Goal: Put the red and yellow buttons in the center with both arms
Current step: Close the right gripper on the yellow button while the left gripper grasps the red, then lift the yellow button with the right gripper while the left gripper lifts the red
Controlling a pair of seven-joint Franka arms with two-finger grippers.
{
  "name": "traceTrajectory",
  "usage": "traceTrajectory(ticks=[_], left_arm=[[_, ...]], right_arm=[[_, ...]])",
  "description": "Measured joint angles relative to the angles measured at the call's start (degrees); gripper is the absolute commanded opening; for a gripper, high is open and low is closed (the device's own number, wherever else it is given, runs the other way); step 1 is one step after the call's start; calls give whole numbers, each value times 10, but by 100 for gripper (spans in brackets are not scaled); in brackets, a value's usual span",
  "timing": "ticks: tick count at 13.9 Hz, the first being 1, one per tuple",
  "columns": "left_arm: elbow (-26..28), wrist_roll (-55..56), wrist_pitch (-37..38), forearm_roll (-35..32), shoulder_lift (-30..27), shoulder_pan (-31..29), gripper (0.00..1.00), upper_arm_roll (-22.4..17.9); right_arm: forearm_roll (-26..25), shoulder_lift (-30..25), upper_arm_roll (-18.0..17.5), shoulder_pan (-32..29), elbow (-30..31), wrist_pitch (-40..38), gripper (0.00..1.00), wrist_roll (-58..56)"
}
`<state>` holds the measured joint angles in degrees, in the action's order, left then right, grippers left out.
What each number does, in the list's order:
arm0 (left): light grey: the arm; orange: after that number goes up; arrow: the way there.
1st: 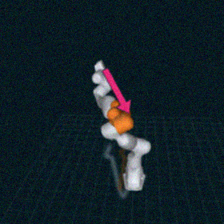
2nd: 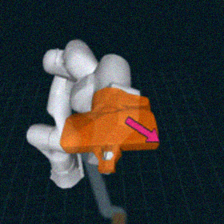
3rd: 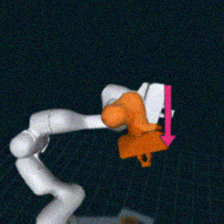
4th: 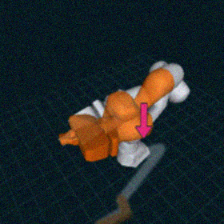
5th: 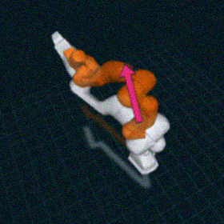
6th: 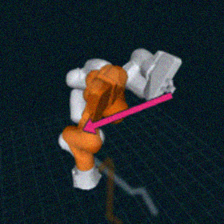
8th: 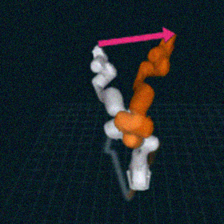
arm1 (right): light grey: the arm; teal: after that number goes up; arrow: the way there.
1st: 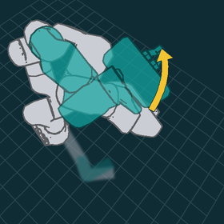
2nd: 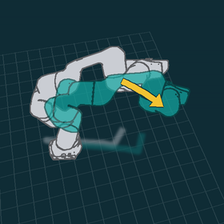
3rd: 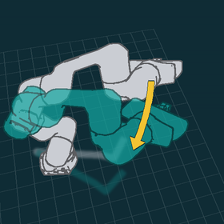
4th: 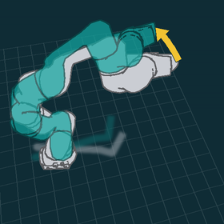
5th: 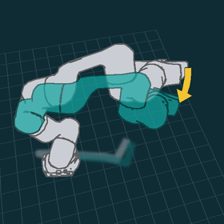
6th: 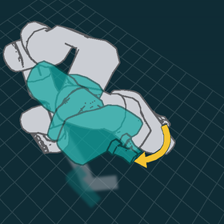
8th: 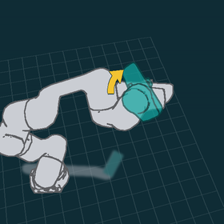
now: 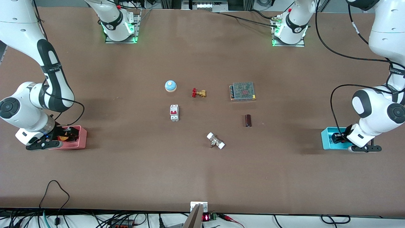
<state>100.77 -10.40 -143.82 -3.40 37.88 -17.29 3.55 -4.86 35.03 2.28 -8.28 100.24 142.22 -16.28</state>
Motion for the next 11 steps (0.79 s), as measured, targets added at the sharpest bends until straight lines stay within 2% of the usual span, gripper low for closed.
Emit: traceTrajectory(ticks=[2,5,6,9,11], left_arm=[[0,0,0,0,0,0,22,0],[-10,-1,11,0,-2,0,22,0],[-22,-1,37,0,-7,0,22,0],[-95,-2,189,0,-37,4,22,3],[-127,-2,245,0,-62,19,22,8]], right_arm=[[0,0,0,-2,0,0,98,-2],[0,0,0,-3,0,0,87,-9],[0,0,0,-4,0,0,82,-11],[0,0,0,-4,0,0,69,-14],[0,0,-1,-4,0,0,57,-19]])
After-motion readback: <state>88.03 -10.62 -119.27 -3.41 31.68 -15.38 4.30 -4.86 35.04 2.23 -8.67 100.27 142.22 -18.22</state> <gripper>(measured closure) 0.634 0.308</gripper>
